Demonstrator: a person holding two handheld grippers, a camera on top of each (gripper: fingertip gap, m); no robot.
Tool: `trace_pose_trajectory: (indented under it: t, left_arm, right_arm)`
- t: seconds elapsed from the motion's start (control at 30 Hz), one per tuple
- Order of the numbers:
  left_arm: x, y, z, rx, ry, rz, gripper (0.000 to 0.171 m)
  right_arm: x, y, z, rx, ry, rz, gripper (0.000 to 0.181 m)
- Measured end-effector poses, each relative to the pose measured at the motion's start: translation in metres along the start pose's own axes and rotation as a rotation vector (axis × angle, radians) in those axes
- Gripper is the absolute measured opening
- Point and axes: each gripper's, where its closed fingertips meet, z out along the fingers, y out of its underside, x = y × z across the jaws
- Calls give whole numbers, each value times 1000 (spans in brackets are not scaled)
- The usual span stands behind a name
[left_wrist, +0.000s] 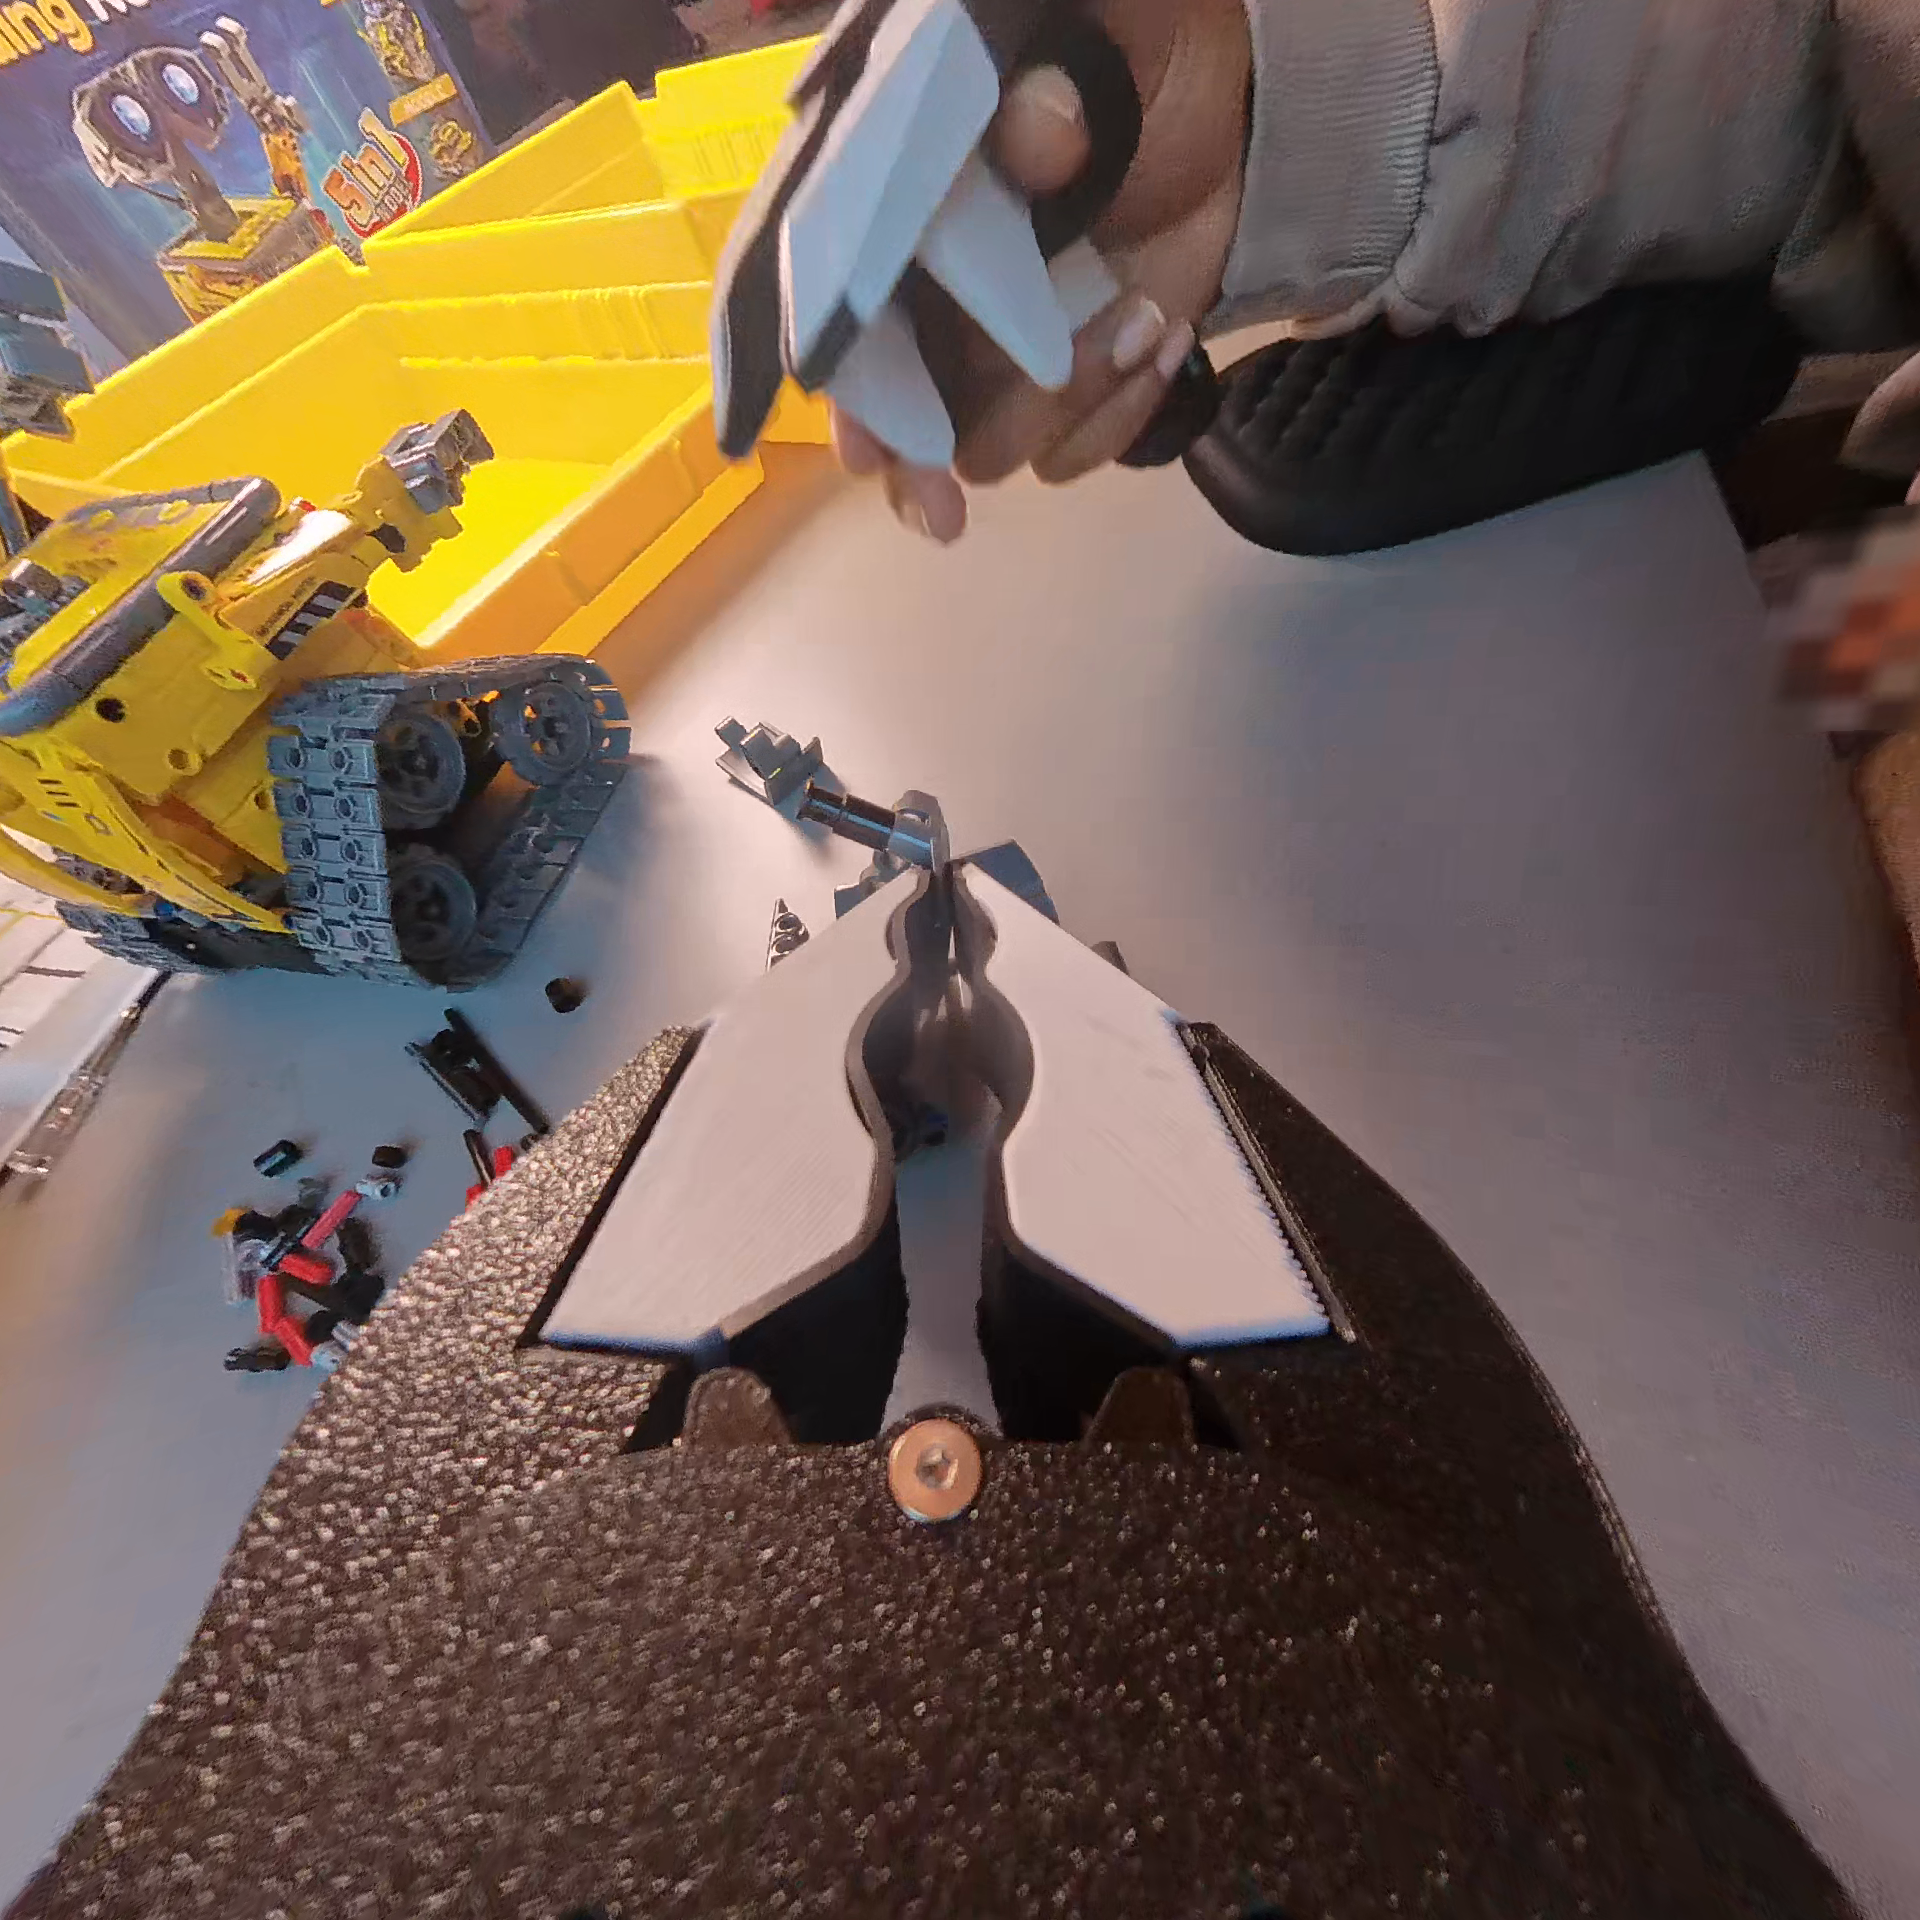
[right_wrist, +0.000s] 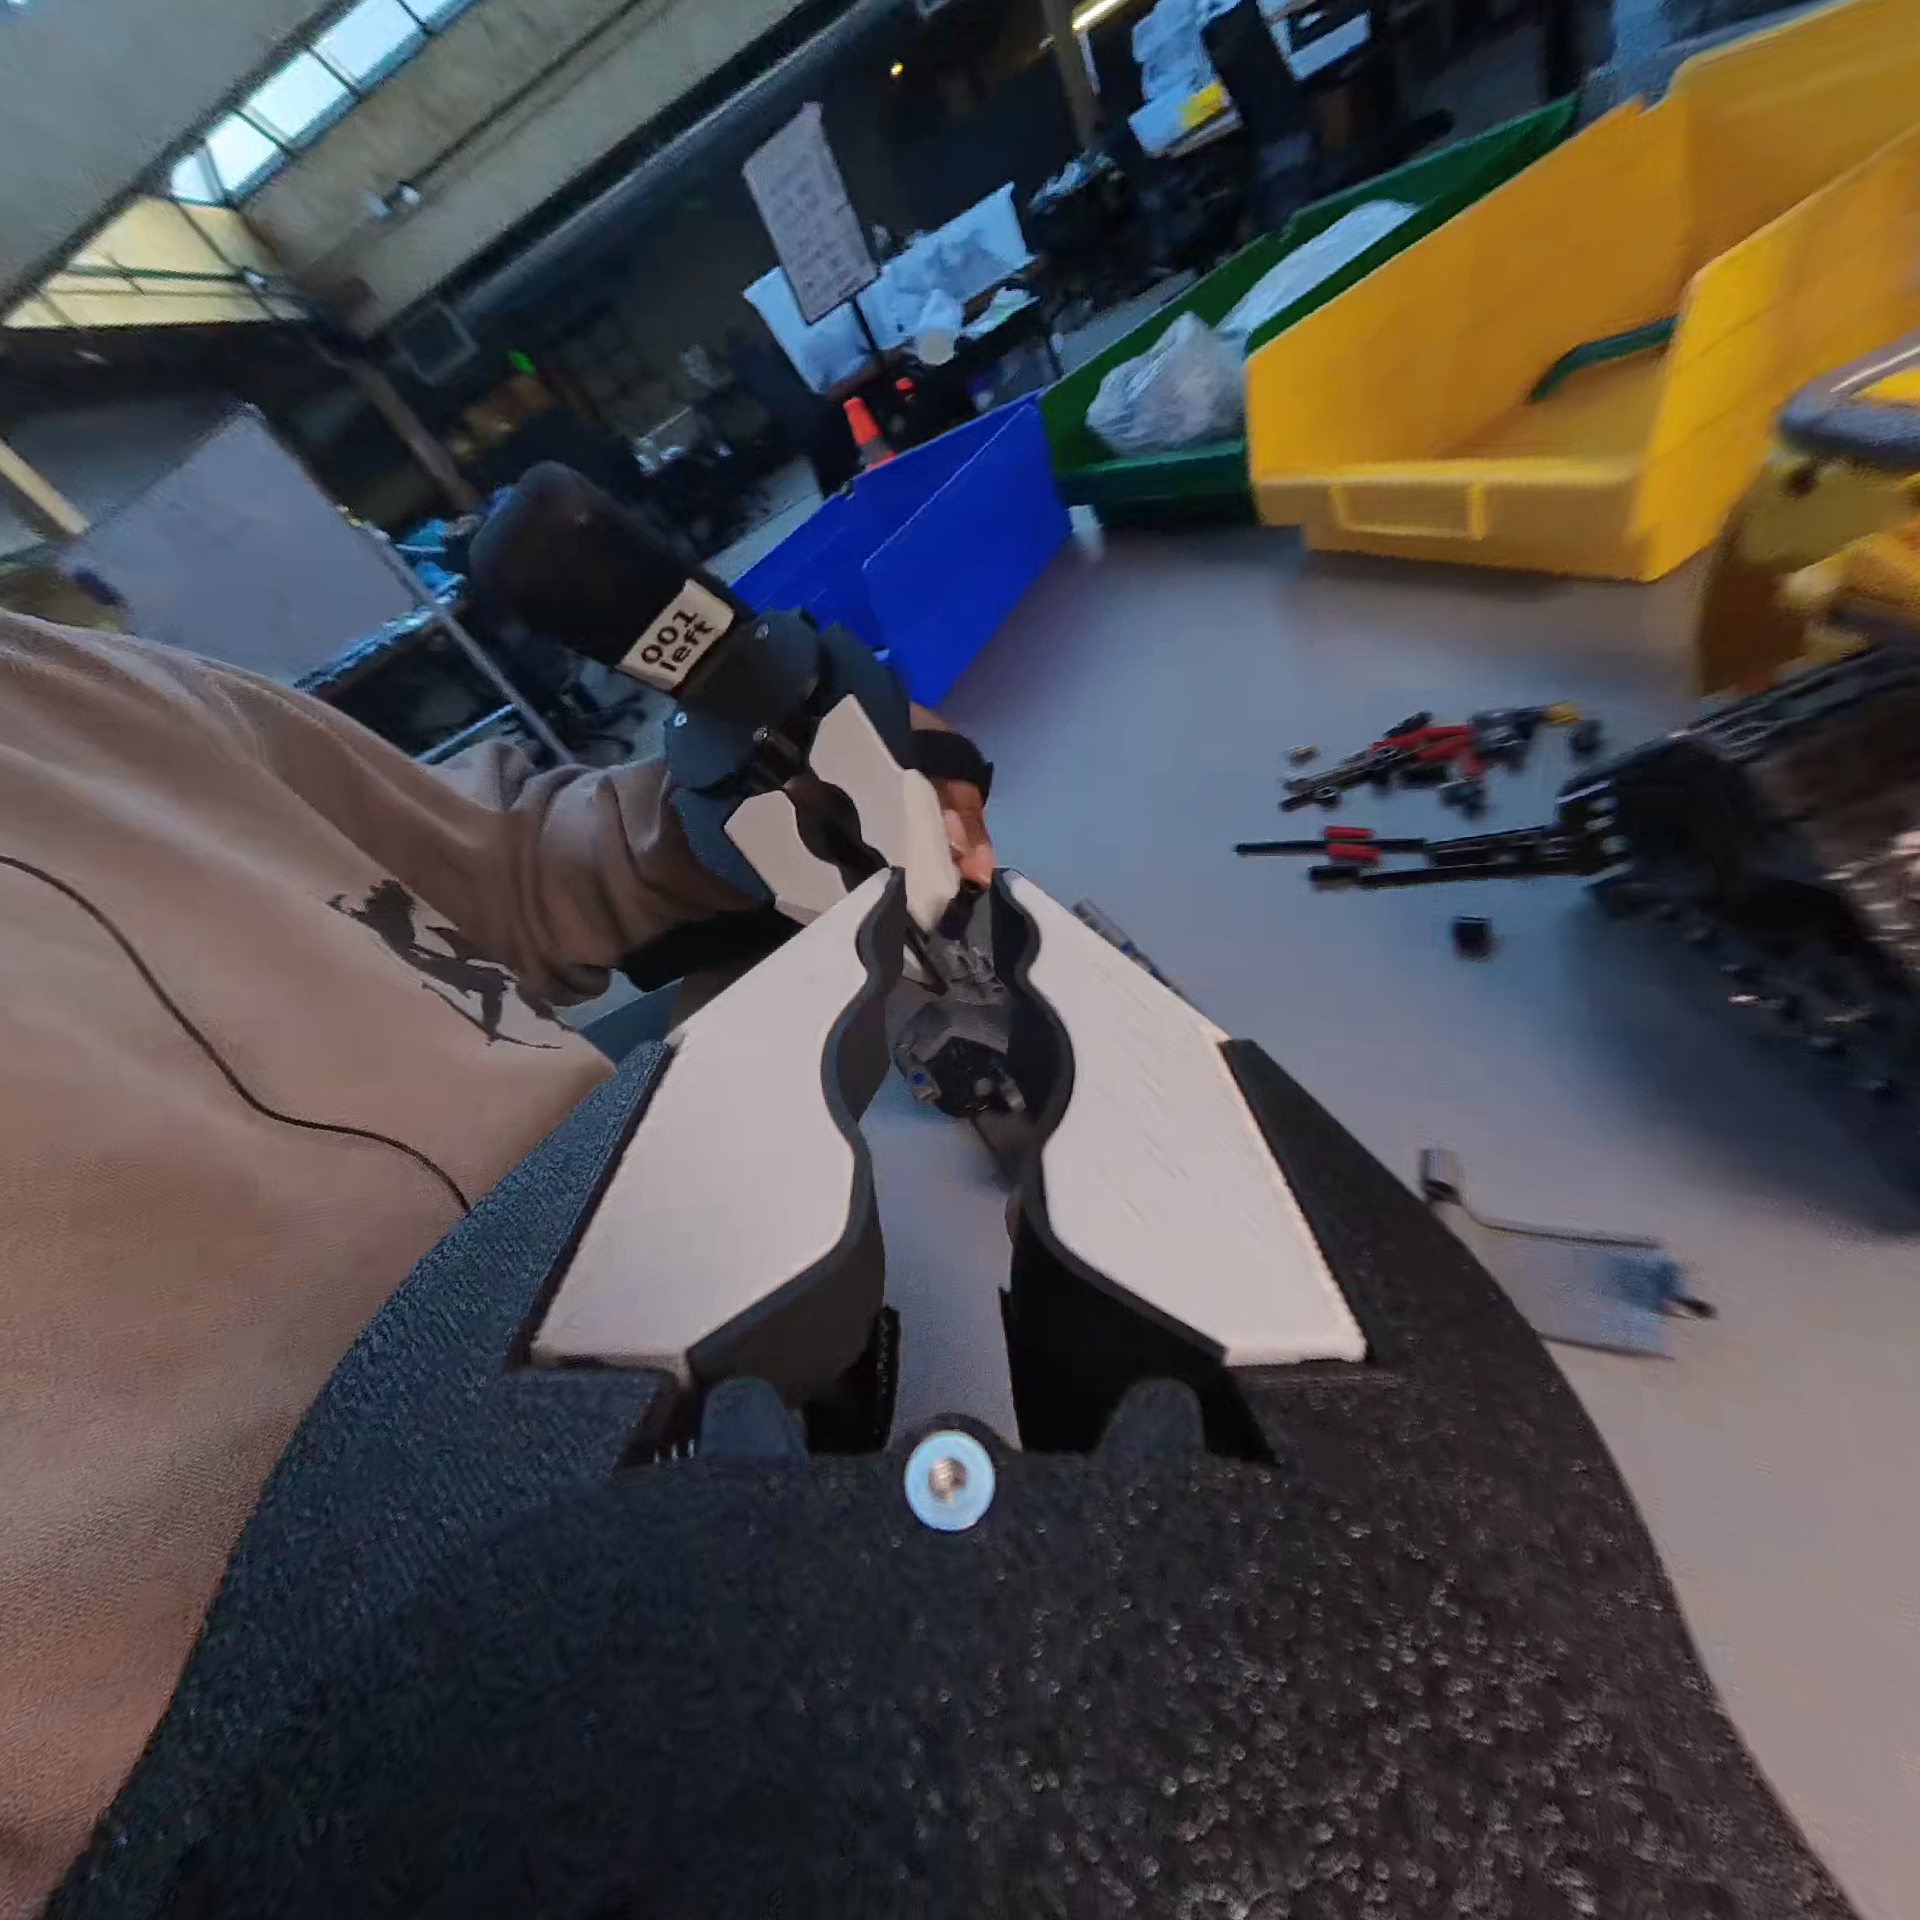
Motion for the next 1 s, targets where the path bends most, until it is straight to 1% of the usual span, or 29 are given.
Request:
trace_pose_trajectory:
  t: [0.07,0.17,0.3,0.33,0.37,0.4,0.47,0.6,0.77,1.0]
  left_arm:
    - [2,3,2,-27,-11,42,1]
    - [3,4,2,-55,-47,136,0]
    - [8,5,3,-83,-61,216,0]
    - [8,5,4,-89,-64,230,0]
    - [9,6,4,-90,-61,236,0]
    - [11,6,4,-89,-52,237,0]
    - [12,7,5,-88,-44,233,1]
    - [18,2,4,-60,-2,201,1]
    - [28,-13,-3,38,115,67,1]
    - [40,-25,-11,102,227,2,0]
  right_arm:
    - [-3,17,20,-45,-51,27,16]
    - [-4,37,37,-110,-72,68,17]
    - [-6,45,45,-128,-91,66,16]
    - [-6,45,46,-129,-89,55,14]
    - [-7,46,46,-138,-96,45,8]
    - [-8,47,47,-146,-102,37,7]
    - [-9,48,47,-147,-112,33,7]
    - [-14,46,46,-107,-177,112,6]
    - [-27,38,44,-23,-276,189,5]
    - [-42,33,43,22,-371,241,1]
